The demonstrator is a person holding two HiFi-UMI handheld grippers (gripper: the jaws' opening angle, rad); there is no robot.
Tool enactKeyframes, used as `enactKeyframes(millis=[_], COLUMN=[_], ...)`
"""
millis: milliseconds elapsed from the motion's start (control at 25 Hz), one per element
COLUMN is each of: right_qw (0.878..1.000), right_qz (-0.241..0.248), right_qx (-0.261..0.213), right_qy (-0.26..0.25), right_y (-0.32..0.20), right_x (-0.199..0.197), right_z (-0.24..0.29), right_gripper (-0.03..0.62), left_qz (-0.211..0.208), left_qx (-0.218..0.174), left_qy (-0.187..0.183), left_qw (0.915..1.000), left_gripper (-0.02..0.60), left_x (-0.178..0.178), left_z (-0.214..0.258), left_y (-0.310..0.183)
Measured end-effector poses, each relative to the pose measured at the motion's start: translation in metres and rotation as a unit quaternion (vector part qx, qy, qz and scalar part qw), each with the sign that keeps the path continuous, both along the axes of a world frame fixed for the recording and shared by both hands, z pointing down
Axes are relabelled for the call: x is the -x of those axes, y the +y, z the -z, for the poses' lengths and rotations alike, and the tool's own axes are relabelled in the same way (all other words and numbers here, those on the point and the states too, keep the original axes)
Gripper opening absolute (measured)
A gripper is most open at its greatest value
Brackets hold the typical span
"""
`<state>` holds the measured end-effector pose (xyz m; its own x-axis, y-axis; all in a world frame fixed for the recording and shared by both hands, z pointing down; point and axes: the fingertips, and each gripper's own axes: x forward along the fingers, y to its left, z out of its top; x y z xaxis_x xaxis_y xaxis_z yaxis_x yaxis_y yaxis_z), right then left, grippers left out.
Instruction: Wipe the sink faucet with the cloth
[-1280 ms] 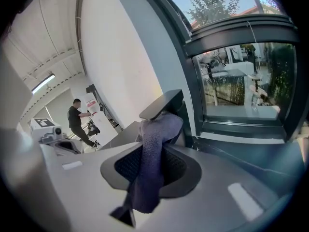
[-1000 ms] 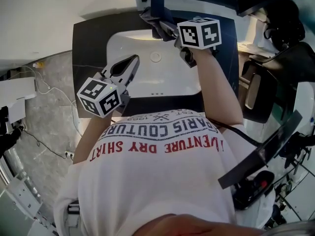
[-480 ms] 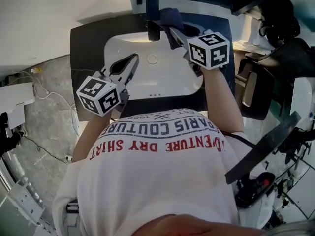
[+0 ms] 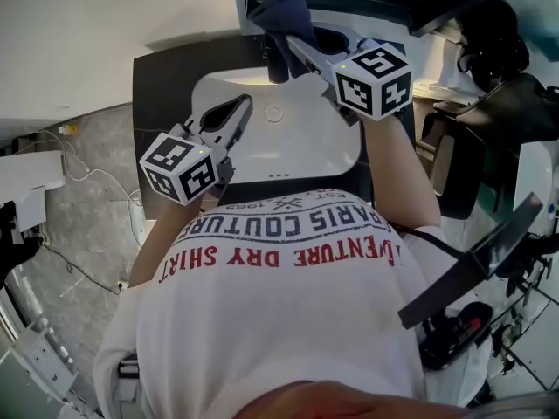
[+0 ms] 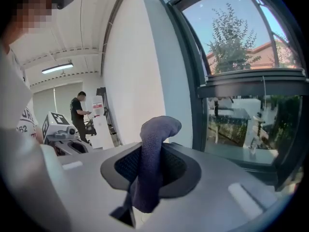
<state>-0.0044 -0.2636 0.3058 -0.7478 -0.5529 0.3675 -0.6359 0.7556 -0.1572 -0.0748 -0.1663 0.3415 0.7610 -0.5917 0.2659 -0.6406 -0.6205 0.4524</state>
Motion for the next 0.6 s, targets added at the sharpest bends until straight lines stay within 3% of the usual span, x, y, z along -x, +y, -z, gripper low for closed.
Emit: enactKeyframes(millis=[120,280,600], right_qw=[0.999,0.994,0.994], right_qz=[0.017,0.019,0.001], right_qx=[0.015,0.0,0.002], right_qy=[0.035,0.109,0.108], right_y=[-0.008,-0.014,-0.034], right_x=[0.019,0.029,0.031], right_z=[-0.02,-0.043,-0.044], right_gripper=[0.081,0.081,0.081], left_qz=[0.002,0.005,0.008], left_qx=[0.002,0.008,0.02], left_qy=[0.0,-0.002,-0.001], left_qw=[1.0,1.0,0.9998], left_gripper=[0.002,0.003,0.002], left_x=[0.005,0.014,0.022], left_z=[-0.002,-0.009,-0.019], left_y=[-0.003,-0.005,-0.006])
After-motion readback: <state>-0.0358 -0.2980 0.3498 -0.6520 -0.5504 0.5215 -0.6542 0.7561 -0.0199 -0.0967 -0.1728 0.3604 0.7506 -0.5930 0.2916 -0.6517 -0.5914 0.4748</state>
